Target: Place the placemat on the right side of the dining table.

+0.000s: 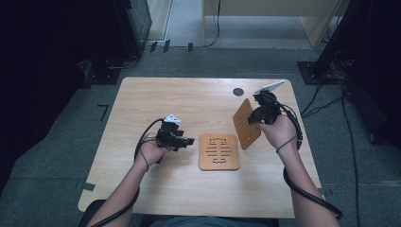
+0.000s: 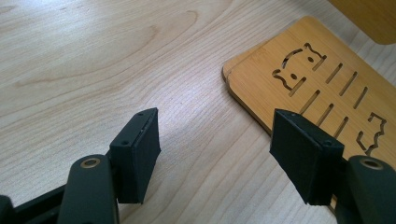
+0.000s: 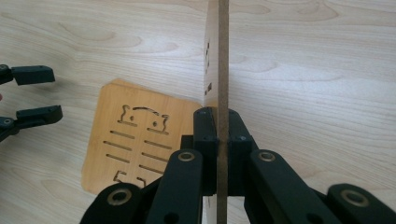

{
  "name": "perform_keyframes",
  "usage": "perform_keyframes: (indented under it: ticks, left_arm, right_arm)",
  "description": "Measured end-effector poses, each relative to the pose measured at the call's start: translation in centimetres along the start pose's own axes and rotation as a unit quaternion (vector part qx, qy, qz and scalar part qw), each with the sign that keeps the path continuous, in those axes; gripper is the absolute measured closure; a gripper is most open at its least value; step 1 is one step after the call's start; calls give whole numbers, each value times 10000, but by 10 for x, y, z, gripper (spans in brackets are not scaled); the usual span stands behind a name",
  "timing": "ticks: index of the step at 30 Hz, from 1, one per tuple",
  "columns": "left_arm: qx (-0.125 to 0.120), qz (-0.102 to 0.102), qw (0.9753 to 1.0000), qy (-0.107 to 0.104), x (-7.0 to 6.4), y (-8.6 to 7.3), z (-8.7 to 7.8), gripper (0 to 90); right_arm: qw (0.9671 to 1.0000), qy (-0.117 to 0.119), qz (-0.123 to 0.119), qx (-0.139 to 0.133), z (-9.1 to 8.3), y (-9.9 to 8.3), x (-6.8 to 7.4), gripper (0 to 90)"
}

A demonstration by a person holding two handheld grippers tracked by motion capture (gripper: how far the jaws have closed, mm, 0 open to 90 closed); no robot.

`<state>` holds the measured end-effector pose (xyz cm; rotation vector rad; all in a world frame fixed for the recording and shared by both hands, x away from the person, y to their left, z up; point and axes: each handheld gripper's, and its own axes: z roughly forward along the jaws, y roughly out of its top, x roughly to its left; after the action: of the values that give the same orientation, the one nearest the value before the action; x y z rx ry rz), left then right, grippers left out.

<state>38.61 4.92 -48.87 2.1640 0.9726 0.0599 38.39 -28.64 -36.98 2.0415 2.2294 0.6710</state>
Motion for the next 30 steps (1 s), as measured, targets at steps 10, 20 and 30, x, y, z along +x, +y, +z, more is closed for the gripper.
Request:
perform_keyframes:
  ticks: [10, 20, 30]
  left_arm:
    - [-56, 59, 10000, -29, -3, 1, 3, 322]
    - [-61, 67, 10000, -24, -2, 1, 3, 322]
    - [-7, 47, 10000, -49, -2, 1, 5, 322]
  right_arm:
    - [9999, -95, 67, 29, -1, 1, -13, 877]
    - [9997, -170, 164, -22, -6, 2, -24, 877]
    - [9994, -284, 214, -36, -11, 4, -37, 877]
